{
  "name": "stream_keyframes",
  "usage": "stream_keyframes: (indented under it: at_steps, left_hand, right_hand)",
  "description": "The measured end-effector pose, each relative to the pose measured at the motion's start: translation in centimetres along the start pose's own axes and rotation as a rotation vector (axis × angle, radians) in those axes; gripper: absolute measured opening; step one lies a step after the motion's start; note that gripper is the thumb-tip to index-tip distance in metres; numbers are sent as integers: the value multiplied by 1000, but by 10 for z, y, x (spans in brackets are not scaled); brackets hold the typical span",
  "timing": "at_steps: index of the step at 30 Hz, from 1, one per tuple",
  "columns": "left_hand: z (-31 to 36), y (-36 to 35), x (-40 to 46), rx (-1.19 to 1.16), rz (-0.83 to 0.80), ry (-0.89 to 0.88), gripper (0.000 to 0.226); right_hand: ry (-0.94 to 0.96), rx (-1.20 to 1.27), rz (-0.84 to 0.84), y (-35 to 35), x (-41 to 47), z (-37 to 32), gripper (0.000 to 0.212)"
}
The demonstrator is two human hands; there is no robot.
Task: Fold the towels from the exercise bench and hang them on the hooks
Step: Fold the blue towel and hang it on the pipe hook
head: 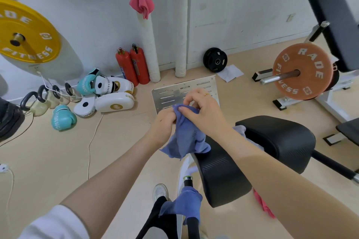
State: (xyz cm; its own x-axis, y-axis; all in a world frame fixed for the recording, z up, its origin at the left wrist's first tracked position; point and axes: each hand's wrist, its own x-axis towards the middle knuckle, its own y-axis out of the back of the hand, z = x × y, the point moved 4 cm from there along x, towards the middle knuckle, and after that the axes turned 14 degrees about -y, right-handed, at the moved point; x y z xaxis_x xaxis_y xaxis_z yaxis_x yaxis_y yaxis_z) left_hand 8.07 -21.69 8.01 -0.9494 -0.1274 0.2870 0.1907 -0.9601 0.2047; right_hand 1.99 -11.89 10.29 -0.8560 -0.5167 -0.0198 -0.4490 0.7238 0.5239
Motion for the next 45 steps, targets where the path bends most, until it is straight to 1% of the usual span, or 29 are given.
stream_keyframes:
  at_steps: [1,3,4,6,8,9,11,13,14,15,18,20,23,29,31,32,34,36,38,40,42,44,45]
  left_hand:
    - [-1,0,0,19,-19,-5,27]
    - [1,3,1,29,9,0,28]
    - [5,6,2,25,31,1,30]
    - [15,10,3,35,18,-23,30]
    - [22,11,1,61,-13,-66,35]
    - [24,11,-2,60,-13,-67,36]
    - [28,11,-9,67,16,-67,30]
    - [36,11,-15,136,23,-97,37]
    - [40,11,-17,140,32,-99,38]
    - [44,11,-19,130,39,-90,34]
    - [50,13,-26,172,50,-78,18]
    - [48,15,-33,113,70,-26,19]
    - [46,16,-43,20,102,26,21]
    - [48,28,-53,-72,216,81,23]
    - [45,38,-57,-153,254,116,25]
    - [43,45,-59,-216,298,129,26]
    - [41,66,-65,-326,447,149,24]
    - [39,95,-72,-361,593,159,24]
    - [34,127,-80,-347,659,159,27]
    - [28,157,-90,-294,686,175,27]
    - [20,182,-105,-202,707,200,25]
    - [10,204,-120,-139,695,227,24]
    - [4,214,-127,-115,683,251,26]
  right_hand:
    - [30,-4,-11,3,-1,-4,24]
    - [58,-10,-65,8,-6,-11,31]
    - [51,7,-106,10,-9,-14,28]
    - [10,75,-177,10,-14,-15,19]
    - [-19,121,-216,8,-19,-14,20]
    - [-12,99,-220,7,-21,-15,21]
    - [11,7,-185,6,-25,-17,15]
    - [25,-20,-101,7,-29,-18,13]
    - [24,-1,-64,7,-31,-19,15]
    - [15,32,-42,5,-34,-20,17]
    - [-27,183,-53,1,-43,-23,18]
    - [-71,305,-129,-3,-48,-22,22]
    - [-148,489,-302,-10,-57,-19,25]
    - [-266,525,-578,-24,-59,-14,14]
    - [-334,526,-683,-33,-61,-14,17]
    - [-383,521,-737,-38,-62,-14,20]
    - [-479,416,-828,-49,-65,-14,23]
    - [-552,214,-922,-63,-67,-10,24]
    - [-596,8,-972,-81,-67,-4,29]
    - [-572,-251,-920,-96,-61,2,34]
    - [-499,-503,-818,-107,-54,5,29]
    - [-465,-630,-690,-116,-45,7,19]
    - [-457,-668,-595,-120,-39,9,21]
